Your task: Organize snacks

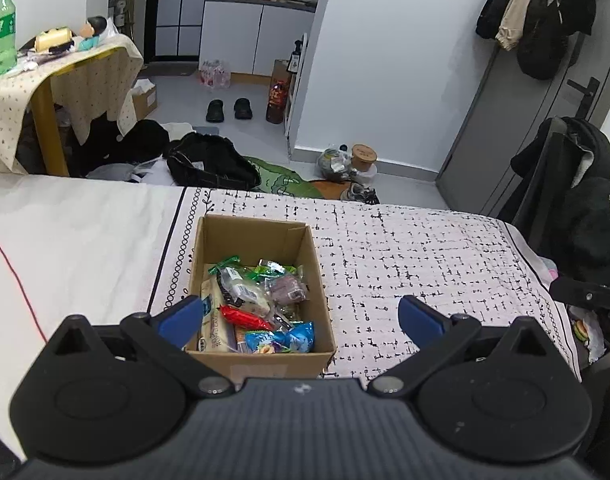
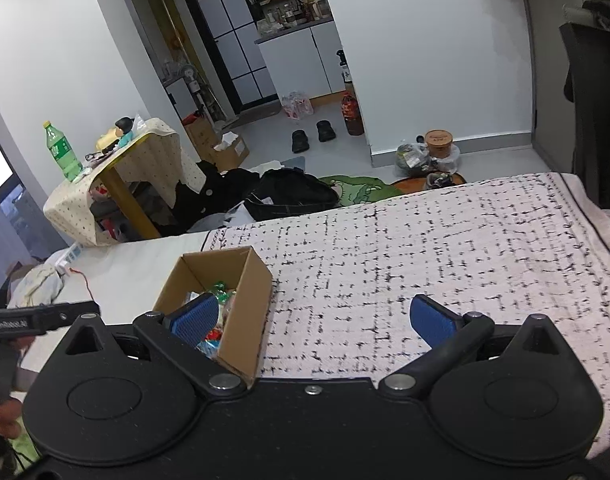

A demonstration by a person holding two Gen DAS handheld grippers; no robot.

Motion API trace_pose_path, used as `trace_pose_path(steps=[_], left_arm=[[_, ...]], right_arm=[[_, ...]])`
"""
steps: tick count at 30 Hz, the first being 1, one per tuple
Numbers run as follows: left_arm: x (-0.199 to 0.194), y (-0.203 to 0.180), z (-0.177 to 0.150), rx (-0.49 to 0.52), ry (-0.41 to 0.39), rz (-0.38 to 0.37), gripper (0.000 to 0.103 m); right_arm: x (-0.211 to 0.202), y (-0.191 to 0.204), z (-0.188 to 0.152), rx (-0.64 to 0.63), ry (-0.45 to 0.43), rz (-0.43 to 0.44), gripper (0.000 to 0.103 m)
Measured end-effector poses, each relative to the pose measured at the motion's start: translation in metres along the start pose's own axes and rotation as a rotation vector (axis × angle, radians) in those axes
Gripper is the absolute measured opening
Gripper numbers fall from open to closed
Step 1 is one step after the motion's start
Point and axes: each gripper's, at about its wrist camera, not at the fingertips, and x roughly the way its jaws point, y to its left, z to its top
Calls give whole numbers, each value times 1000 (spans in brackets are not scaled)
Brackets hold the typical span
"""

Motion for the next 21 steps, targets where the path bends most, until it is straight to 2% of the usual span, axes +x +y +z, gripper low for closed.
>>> trace_pose_path(steps=[21], left_arm=[[-66,-2,-29,-3,-26,42,103]], right_arm=[[-67,11,-23,-62,-2,-28,103]])
